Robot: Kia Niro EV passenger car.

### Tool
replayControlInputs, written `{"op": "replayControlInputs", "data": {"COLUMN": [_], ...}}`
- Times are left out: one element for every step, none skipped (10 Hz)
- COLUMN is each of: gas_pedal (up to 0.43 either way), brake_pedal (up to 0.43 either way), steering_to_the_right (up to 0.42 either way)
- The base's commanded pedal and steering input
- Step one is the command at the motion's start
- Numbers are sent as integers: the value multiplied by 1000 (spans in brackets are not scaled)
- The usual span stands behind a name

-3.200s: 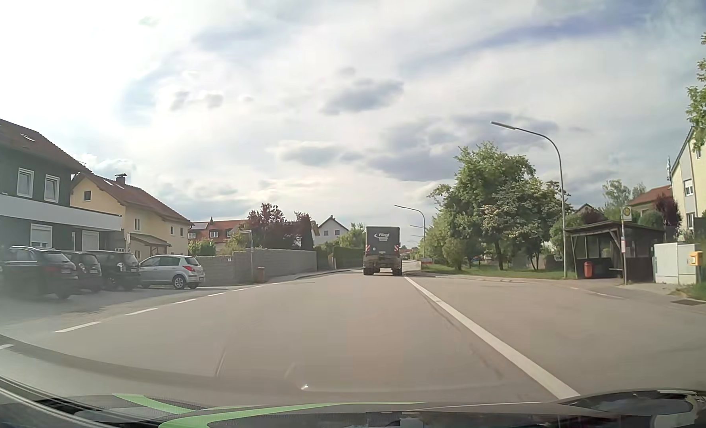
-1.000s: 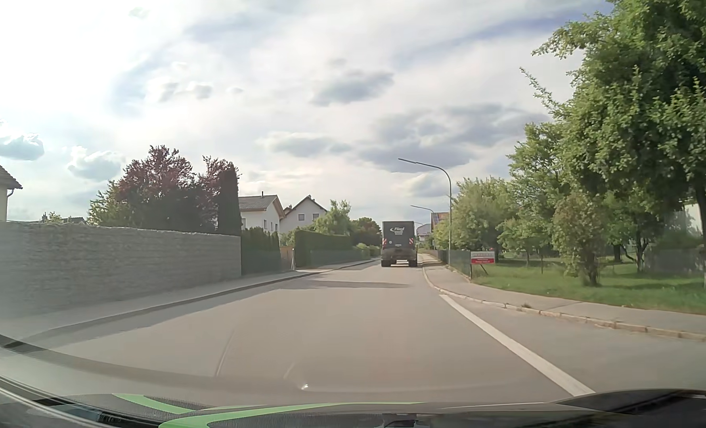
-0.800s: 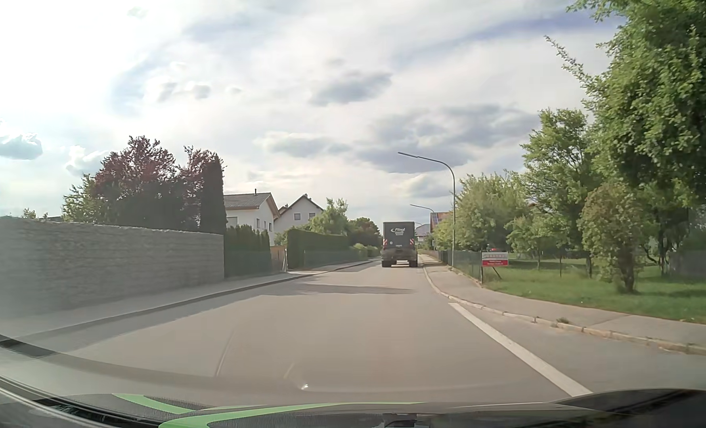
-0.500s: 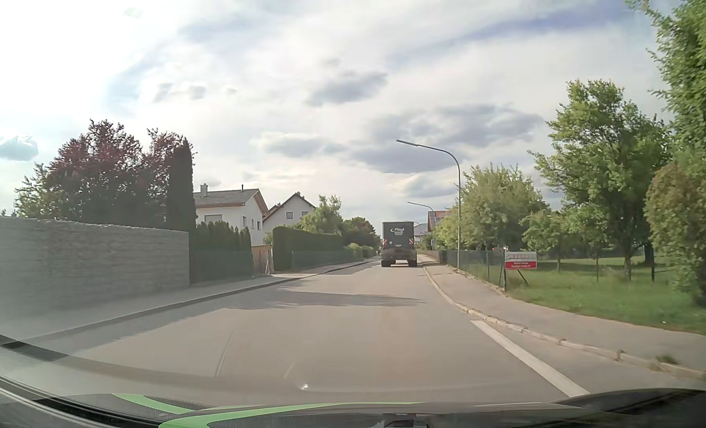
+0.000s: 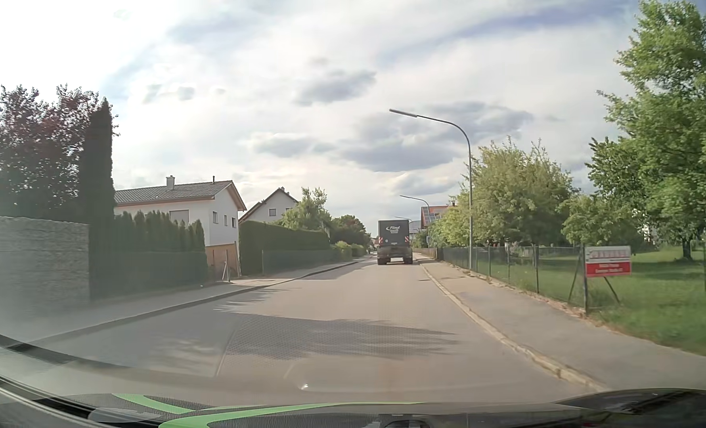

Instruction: Follow the waypoints while adhering to traffic rules and regulations

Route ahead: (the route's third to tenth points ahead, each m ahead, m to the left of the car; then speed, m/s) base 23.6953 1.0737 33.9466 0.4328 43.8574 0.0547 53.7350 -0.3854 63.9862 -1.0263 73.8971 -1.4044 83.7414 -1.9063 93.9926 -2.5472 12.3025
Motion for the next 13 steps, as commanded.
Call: {"op": "replayControlInputs", "data": {"gas_pedal": [130, 130, 130, 130, 110, 98, 98, 98, 98, 98, 98, 98, 98], "brake_pedal": [0, 0, 0, 0, 0, 0, 0, 0, 0, 0, 0, 0, 0], "steering_to_the_right": [14, 14, 14, 14, 14, 14, 14, 14, 13, 12, 12, 12, 12]}}
